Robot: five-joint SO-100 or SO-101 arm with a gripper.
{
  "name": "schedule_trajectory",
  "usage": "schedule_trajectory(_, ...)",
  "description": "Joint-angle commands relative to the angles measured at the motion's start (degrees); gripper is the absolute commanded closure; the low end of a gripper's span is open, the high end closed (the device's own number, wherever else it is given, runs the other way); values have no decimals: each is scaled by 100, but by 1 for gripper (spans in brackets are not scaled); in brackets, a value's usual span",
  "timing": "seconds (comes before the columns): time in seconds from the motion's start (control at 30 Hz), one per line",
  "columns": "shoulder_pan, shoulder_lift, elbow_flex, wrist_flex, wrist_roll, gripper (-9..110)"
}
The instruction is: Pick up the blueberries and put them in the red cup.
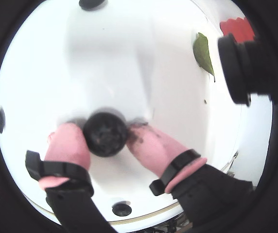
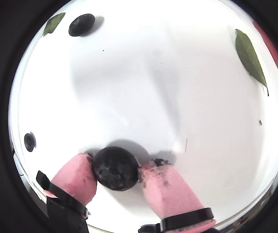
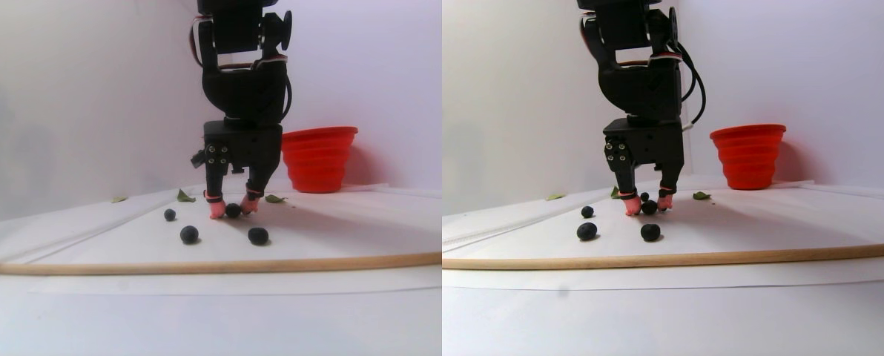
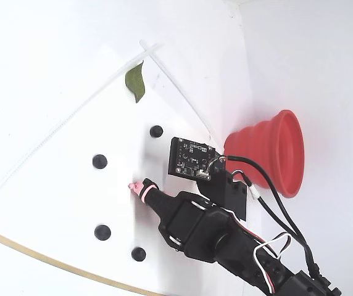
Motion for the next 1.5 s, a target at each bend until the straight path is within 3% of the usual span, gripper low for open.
schedule_trajectory(0.0,44,105,-431,-149,-26,86)
schedule_trajectory(1.47,422,1925,-272,545,-44,87)
